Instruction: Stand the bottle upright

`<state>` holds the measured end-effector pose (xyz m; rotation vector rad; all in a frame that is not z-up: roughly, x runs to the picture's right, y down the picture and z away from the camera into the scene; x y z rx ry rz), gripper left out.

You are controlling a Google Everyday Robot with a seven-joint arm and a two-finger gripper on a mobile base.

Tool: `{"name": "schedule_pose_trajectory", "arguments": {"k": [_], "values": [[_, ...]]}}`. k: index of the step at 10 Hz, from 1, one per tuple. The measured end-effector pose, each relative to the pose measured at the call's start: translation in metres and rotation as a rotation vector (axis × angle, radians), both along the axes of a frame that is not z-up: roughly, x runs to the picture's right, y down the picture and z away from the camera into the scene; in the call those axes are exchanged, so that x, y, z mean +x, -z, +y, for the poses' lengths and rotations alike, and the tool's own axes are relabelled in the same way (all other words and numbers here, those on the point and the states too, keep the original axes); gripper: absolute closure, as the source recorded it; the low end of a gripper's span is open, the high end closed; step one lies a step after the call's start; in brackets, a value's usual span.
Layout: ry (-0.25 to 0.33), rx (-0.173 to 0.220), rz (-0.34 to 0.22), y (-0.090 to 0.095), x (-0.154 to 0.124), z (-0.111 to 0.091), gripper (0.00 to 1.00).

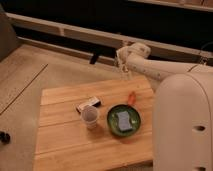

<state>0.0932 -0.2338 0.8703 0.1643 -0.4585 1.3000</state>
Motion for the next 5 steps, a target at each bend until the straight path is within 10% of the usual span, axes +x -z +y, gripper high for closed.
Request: {"name": "schedule_pose_trajectory", "arguments": {"k": [5], "values": [[0.219, 0.178, -0.316, 0.050, -0.076, 0.008, 1.00]]}}
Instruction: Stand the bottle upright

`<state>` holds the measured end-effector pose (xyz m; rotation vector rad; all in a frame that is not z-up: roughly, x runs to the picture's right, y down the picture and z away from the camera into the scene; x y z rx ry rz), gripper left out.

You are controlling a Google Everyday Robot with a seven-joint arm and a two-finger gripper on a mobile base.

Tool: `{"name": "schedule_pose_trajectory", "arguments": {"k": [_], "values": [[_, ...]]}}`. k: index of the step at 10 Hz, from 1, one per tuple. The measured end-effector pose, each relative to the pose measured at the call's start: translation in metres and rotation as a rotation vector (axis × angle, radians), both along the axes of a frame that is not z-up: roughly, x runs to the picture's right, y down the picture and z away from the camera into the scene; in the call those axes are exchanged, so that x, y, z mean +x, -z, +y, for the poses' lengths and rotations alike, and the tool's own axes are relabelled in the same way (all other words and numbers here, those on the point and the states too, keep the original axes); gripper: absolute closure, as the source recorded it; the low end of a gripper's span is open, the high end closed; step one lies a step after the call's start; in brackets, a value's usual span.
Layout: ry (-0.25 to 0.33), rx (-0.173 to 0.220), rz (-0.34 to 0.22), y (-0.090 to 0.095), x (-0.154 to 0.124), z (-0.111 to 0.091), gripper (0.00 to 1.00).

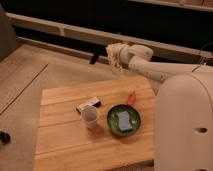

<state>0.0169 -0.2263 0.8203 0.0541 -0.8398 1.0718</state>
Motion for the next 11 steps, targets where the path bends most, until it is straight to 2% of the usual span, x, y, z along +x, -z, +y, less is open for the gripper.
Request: {"name": "schedule_pose_trajectory", "arguments": {"k": [1, 2, 4, 5, 7, 8, 9, 11], "values": [[0.029, 0.002, -0.061, 0.007, -0.012, 0.011, 1.00], [0.074, -0.015, -0.152, 0.016, -0.030, 0.031, 1.00], [0.112, -0.068, -0.273, 0.025, -0.039, 0.057, 1.00], [0.124, -0.090, -0.313, 0.029, -0.041, 0.066, 1.00], [0.135, -0.111, -0.346, 0.032, -0.042, 0.074, 1.00], [0.135, -0.109, -0.348, 0.033, -0.042, 0.074, 1.00], [0.144, -0.106, -0.373, 0.034, -0.045, 0.075, 1.00], [0.175, -0.109, -0.448, 0.038, -0.056, 0.082, 1.00]]}}
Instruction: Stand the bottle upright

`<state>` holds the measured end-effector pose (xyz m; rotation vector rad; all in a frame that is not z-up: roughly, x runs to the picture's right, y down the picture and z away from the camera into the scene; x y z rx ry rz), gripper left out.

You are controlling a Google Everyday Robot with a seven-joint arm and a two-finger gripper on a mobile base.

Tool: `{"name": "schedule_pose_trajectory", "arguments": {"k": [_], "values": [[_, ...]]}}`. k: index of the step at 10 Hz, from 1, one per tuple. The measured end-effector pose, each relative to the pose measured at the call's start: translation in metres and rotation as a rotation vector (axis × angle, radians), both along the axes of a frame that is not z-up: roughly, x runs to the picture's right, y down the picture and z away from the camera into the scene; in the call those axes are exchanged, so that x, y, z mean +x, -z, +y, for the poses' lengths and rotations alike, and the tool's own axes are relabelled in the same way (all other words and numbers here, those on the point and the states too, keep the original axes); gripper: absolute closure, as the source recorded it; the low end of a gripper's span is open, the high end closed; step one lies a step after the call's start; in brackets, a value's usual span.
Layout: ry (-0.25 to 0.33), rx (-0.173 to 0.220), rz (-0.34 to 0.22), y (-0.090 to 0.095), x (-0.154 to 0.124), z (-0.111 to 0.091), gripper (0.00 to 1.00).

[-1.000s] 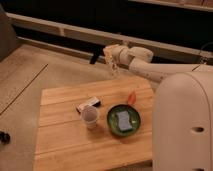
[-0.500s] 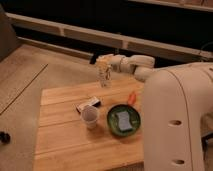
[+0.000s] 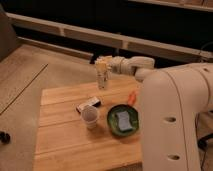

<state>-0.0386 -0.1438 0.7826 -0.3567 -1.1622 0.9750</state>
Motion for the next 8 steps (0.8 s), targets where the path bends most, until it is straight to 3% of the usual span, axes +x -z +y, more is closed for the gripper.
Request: {"name": "schedule_pose_trajectory", "arguments": {"k": [2, 6, 8], "values": [[0.043, -0.016, -0.070, -0.004, 0.000, 0.008, 1.00], [0.150, -0.075, -0.106, -0.017, 0.014, 0.021, 1.00], [0.173, -0.085, -0.136, -0.018, 0.027, 0.021, 1.00]]}}
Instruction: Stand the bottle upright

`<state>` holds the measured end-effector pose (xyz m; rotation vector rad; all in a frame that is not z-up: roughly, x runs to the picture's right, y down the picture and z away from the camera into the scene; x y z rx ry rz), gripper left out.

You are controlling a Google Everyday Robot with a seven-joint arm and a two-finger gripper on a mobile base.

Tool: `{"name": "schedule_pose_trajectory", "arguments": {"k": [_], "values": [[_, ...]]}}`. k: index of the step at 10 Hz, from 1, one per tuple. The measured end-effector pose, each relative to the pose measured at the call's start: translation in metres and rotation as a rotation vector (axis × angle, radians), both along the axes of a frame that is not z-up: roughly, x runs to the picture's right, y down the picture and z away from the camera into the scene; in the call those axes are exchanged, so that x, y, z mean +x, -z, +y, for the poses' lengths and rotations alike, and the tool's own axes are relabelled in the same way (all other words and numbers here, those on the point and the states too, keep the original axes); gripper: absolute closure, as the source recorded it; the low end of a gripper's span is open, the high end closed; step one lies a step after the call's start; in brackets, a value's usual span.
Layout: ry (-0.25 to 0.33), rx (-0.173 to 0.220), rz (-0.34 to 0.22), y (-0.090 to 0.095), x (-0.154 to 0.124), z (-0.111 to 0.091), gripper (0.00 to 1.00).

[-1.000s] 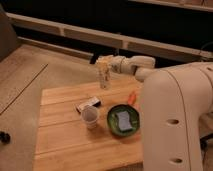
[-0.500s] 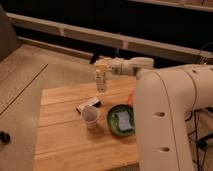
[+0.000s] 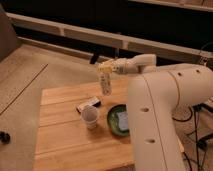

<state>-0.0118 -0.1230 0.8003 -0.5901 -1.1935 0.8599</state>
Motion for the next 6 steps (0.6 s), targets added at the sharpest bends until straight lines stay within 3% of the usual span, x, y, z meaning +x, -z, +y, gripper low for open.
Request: {"name": "schedule_pose_trajectory", "arguments": {"k": [3, 6], "values": [[0.039, -0.031, -0.011, -0.007, 0.016, 0.012, 1.00], [0.040, -0.032, -0.010, -0.007, 0.017, 0.012, 1.00]]}}
